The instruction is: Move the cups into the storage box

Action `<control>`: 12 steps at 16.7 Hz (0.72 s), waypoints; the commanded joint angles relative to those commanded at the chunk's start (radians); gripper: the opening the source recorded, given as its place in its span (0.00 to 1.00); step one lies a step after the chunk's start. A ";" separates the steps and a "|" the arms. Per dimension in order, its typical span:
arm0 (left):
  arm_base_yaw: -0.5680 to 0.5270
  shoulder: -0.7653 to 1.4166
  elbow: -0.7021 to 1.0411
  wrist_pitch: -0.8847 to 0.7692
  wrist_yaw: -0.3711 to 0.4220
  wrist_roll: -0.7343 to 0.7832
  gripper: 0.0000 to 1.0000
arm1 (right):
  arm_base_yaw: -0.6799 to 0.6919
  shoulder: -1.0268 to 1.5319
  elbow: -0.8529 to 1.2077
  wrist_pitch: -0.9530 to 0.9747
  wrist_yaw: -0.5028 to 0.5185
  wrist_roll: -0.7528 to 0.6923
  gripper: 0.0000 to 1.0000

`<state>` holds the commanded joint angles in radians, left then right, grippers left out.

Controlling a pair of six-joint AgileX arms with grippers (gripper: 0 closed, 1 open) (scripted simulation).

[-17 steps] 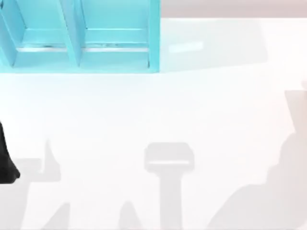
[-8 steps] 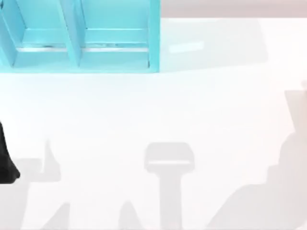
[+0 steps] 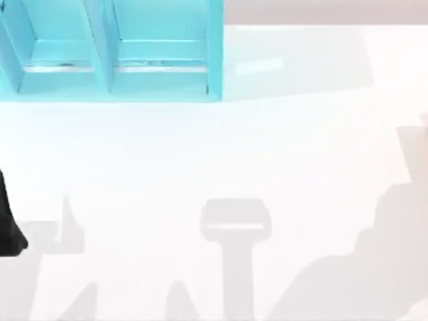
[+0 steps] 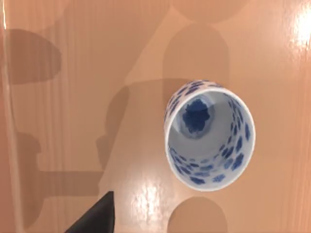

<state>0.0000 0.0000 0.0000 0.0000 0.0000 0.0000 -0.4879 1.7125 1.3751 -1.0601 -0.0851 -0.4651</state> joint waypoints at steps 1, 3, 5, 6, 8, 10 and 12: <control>0.000 0.000 0.000 0.000 0.000 0.000 1.00 | -0.001 0.000 0.021 -0.021 0.000 0.000 1.00; 0.000 0.000 0.000 0.000 0.000 0.000 1.00 | -0.001 0.001 0.064 -0.065 -0.001 0.000 1.00; 0.000 0.000 0.000 0.000 0.000 0.000 1.00 | -0.002 0.001 0.107 -0.108 -0.001 -0.001 1.00; 0.000 0.000 0.000 0.000 0.000 0.000 1.00 | -0.002 0.000 0.129 -0.129 -0.001 -0.001 1.00; 0.000 0.000 0.000 0.000 0.000 0.000 1.00 | -0.003 0.000 0.172 -0.171 -0.001 -0.001 1.00; 0.000 0.000 0.000 0.000 0.000 0.000 1.00 | -0.003 0.001 0.216 -0.217 -0.001 -0.002 1.00; 0.000 0.000 0.000 0.000 0.000 0.000 1.00 | -0.004 0.000 0.268 -0.269 -0.001 -0.003 1.00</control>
<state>0.0000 0.0000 0.0000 0.0000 0.0000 0.0000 -0.4916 1.7125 1.6427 -1.3288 -0.0858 -0.4680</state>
